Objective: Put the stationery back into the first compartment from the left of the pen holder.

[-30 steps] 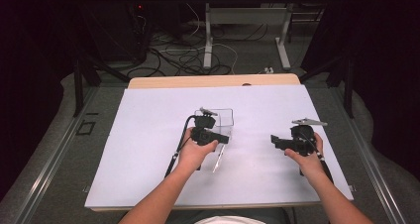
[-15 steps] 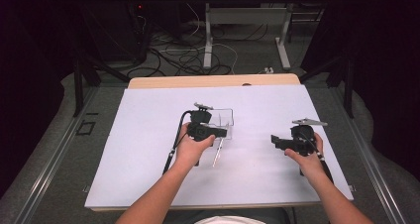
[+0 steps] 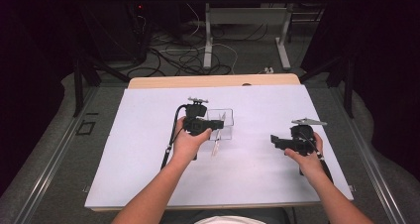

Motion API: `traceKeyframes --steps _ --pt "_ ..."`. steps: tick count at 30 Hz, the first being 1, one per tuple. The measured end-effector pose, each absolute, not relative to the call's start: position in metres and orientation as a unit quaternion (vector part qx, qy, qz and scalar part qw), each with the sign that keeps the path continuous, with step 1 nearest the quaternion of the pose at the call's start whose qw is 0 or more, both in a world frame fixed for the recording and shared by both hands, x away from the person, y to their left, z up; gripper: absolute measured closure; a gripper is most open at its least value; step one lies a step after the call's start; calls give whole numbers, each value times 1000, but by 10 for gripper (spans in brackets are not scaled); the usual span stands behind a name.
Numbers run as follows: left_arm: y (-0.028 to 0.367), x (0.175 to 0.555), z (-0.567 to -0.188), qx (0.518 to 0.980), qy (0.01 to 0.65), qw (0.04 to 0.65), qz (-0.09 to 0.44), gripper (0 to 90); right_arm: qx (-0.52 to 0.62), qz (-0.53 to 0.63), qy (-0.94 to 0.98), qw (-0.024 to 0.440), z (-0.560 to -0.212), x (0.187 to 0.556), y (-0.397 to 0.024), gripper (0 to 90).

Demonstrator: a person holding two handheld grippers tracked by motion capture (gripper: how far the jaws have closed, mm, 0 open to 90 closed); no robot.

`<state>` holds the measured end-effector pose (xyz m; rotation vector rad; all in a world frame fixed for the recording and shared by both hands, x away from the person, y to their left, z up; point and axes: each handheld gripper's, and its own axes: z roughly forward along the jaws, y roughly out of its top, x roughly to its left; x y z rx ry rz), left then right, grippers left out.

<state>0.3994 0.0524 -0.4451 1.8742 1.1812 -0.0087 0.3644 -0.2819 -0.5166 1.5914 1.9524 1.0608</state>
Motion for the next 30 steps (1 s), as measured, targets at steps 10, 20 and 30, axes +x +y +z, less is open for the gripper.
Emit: traceKeyframes --steps 10,20,30 --pt "68 405 -428 715 471 513 60 801 571 381 698 204 -516 364 -283 147" --pt "82 410 -412 679 473 554 92 801 571 382 698 203 -516 364 -284 148" --pt "85 414 -402 659 466 574 138 802 572 381 699 200 -517 364 -283 148"
